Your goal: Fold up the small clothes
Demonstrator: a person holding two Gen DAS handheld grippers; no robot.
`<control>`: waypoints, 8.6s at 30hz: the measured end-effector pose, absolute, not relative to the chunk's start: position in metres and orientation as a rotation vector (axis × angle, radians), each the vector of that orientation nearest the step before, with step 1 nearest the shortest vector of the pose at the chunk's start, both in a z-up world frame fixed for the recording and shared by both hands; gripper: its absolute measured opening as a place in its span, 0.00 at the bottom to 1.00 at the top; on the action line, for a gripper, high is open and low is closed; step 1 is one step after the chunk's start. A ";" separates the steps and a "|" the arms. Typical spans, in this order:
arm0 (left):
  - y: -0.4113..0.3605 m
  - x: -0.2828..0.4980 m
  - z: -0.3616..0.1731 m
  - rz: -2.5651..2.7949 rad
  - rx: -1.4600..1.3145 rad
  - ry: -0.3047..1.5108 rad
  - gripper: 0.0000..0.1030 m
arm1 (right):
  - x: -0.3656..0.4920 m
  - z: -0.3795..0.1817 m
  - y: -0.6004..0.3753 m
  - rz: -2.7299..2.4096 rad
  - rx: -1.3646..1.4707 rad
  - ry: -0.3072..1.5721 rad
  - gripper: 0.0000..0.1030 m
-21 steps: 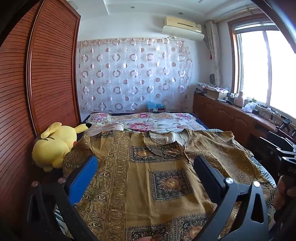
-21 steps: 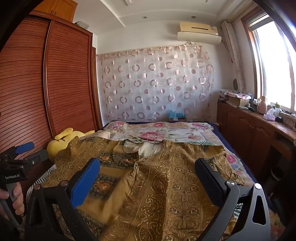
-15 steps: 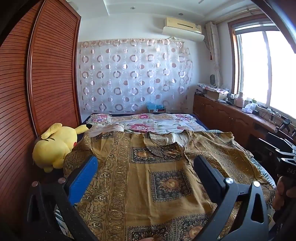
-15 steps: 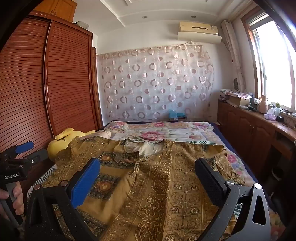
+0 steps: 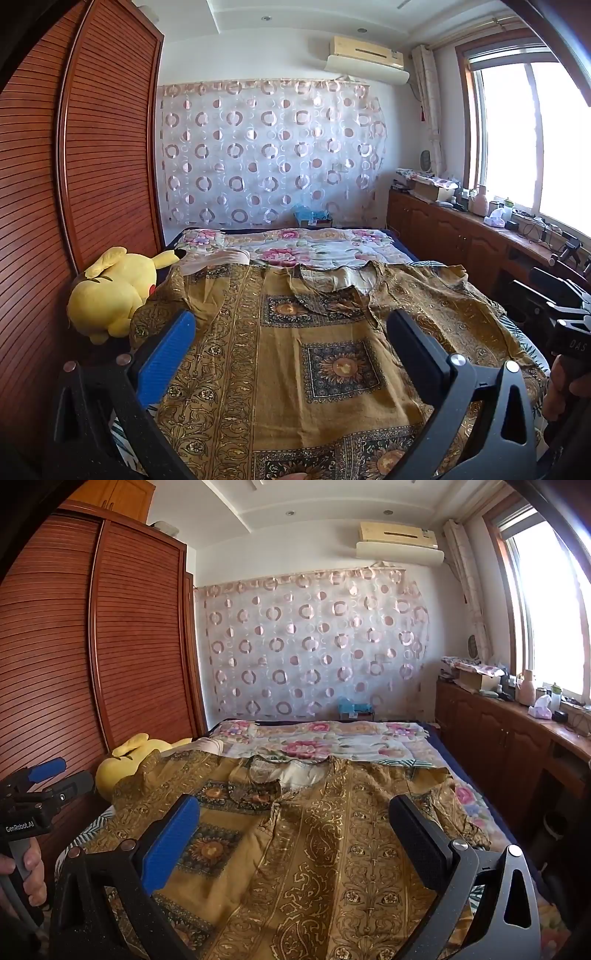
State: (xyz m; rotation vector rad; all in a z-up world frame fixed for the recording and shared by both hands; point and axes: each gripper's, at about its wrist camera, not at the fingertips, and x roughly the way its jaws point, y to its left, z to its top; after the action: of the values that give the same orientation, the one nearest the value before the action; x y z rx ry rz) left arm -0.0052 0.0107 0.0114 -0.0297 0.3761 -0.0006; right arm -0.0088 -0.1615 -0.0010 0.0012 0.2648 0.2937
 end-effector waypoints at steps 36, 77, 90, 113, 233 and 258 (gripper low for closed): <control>0.008 -0.008 0.010 0.006 -0.028 0.374 1.00 | -0.009 -0.001 -0.161 0.293 0.002 0.271 0.99; 0.019 0.004 -0.004 0.006 -0.048 0.434 1.00 | 0.003 -0.010 -0.156 0.314 -0.015 0.319 0.99; 0.069 0.027 -0.037 0.077 -0.055 0.535 1.00 | 0.029 -0.019 -0.144 0.380 -0.043 0.413 0.99; 0.183 0.099 -0.071 0.086 -0.017 0.759 0.85 | 0.073 -0.022 -0.111 0.552 -0.175 0.521 0.98; 0.151 0.049 -0.047 -0.010 -0.086 0.554 0.80 | 0.242 -0.035 0.041 0.738 -0.312 0.738 0.12; 0.119 0.079 -0.061 -0.049 -0.068 0.633 0.80 | 0.171 -0.049 -0.179 0.452 -0.194 0.713 0.50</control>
State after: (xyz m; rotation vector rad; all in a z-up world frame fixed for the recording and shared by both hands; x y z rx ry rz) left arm 0.0788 0.1193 -0.0608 -0.0682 0.6327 -0.0485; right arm 0.1706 -0.1787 -0.0490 -0.1935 0.7129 0.4520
